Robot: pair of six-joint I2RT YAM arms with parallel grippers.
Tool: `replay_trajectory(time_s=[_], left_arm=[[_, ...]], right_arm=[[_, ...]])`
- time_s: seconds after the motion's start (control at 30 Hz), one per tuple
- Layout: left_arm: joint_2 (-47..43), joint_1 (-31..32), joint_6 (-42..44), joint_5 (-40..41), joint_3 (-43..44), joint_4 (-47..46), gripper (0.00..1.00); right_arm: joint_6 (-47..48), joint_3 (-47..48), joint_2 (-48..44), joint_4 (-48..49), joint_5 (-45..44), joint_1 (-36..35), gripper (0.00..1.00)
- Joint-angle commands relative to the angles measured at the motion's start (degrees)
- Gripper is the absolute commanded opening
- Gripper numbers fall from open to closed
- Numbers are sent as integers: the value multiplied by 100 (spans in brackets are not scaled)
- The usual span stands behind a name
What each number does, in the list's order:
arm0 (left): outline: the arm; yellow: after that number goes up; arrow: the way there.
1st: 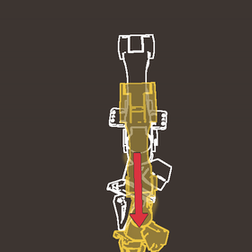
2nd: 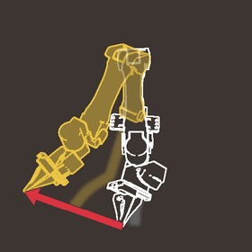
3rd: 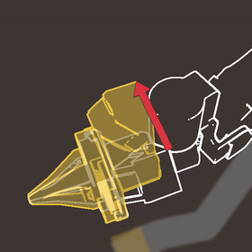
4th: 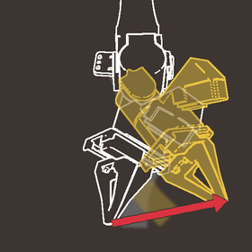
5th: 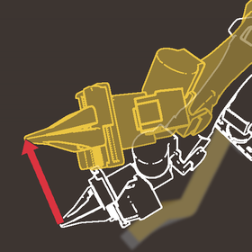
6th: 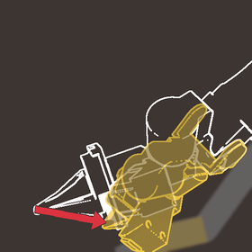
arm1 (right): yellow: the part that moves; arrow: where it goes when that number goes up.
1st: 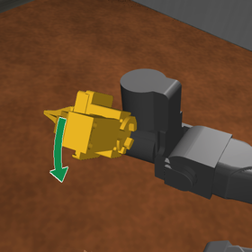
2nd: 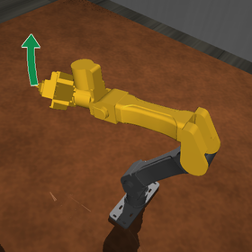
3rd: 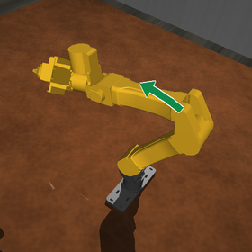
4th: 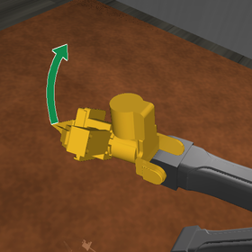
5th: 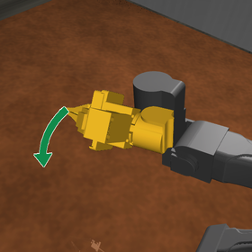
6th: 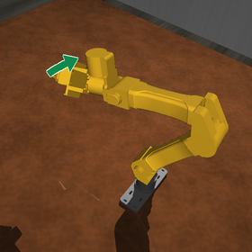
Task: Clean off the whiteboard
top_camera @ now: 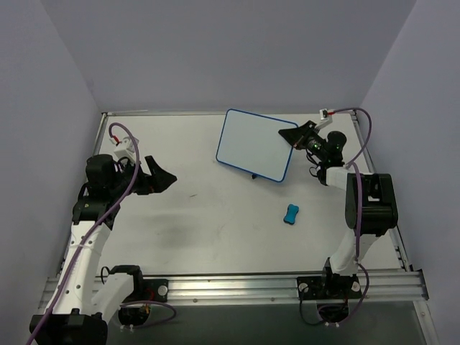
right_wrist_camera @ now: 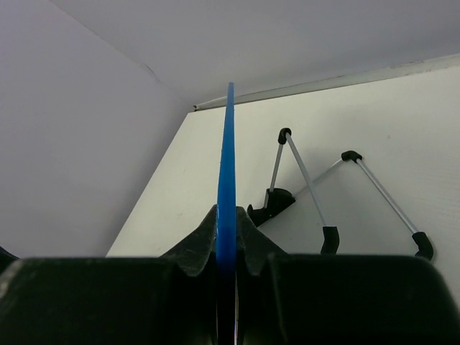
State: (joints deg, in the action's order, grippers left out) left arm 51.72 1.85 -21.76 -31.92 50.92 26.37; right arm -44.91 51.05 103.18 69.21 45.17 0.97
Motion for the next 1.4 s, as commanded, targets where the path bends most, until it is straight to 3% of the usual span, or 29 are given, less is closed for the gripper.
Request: replay_trajectory(time_s=[0.0, 0.73, 1.13, 1.37], left_arm=[[4, 35, 102, -95, 112, -53, 94], [31, 70, 102, -200, 103, -97, 94], [66, 79, 102, -271, 85, -123, 94], [66, 79, 102, -279, 85, -123, 94]], right_arm=[[-308, 546, -448, 3046, -78, 17, 0], [465, 1030, 422, 2378, -166, 140, 0], [-387, 1241, 309, 3151, -210, 246, 0], [148, 1364, 97, 2475, -465, 246, 0]])
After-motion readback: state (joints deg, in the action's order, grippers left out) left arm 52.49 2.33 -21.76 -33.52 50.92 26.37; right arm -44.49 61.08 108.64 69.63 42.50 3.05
